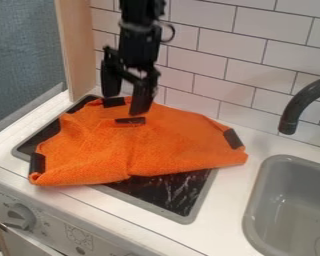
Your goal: Fold the cloth from bottom right to top left
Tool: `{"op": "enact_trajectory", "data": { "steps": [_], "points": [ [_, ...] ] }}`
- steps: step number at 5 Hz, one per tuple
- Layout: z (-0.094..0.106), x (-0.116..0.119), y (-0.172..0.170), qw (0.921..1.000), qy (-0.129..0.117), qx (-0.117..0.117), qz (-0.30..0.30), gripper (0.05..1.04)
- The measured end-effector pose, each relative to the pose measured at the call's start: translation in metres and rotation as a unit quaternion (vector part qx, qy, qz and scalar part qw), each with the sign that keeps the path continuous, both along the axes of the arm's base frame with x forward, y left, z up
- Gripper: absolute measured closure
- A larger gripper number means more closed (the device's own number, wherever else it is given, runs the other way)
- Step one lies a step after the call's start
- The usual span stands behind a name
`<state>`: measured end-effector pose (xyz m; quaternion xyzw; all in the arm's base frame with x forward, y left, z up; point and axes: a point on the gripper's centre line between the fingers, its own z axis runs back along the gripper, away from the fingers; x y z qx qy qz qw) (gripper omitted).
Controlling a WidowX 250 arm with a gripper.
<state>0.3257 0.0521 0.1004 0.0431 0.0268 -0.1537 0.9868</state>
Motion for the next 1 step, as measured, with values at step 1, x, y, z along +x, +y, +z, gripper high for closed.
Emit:
{"op": "enact_trajectory", "data": {
  "steps": [1],
  "points": [
    [0.0362,-0.0010,-0.0017,0.9985,-0.054,0.001,-0.007,0.085]
  ]
}}
